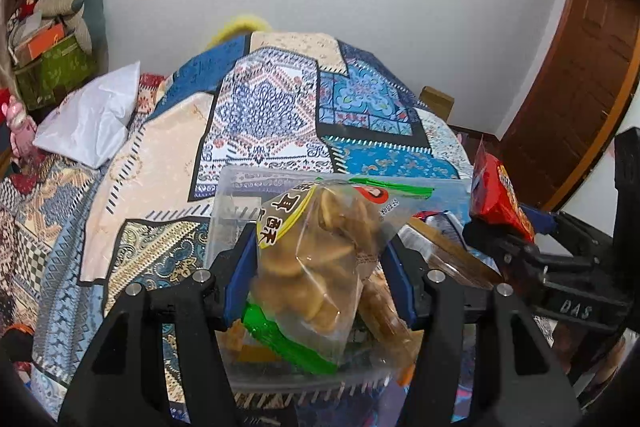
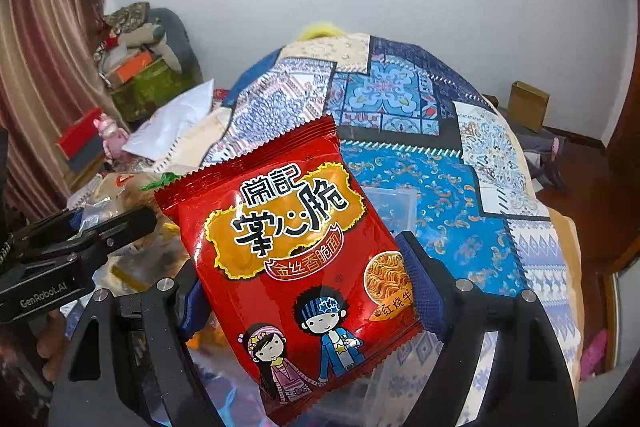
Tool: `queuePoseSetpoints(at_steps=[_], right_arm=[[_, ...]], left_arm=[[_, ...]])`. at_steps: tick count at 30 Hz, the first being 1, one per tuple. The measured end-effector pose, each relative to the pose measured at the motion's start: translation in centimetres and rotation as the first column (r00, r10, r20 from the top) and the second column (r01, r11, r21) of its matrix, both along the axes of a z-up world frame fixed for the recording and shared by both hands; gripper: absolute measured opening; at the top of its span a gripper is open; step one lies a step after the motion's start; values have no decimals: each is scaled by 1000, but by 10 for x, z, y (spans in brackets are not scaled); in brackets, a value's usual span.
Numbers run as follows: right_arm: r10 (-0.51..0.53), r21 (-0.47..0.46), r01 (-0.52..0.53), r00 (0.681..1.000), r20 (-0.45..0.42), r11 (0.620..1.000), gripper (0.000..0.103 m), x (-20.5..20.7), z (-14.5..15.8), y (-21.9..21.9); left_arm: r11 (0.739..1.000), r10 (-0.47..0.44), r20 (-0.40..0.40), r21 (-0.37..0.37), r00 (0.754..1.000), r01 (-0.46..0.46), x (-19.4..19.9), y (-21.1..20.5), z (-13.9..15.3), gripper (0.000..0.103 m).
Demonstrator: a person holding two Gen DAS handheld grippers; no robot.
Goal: Organize snacks
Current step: 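Carry both bags over the clear box and release them inside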
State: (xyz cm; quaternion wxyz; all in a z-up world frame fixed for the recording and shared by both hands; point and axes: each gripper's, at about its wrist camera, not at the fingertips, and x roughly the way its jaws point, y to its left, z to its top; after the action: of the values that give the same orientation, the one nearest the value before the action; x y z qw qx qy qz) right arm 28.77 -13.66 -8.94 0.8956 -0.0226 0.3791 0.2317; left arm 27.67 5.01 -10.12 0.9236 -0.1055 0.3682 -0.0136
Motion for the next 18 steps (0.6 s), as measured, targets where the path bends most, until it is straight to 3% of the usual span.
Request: queuePoseSetpoints(at_steps=[8,18], right_arm=[[12,-59,-13,1000,-15,998,81,-1,-10,7],[36,-28,-35,999,13,999,81,-31,10,-2]], left_arm=[[1000,11,-3,-17,1000,-11,0,2,-4,66],[1000,-20,82,23,996,18,-41,-7,34,66]])
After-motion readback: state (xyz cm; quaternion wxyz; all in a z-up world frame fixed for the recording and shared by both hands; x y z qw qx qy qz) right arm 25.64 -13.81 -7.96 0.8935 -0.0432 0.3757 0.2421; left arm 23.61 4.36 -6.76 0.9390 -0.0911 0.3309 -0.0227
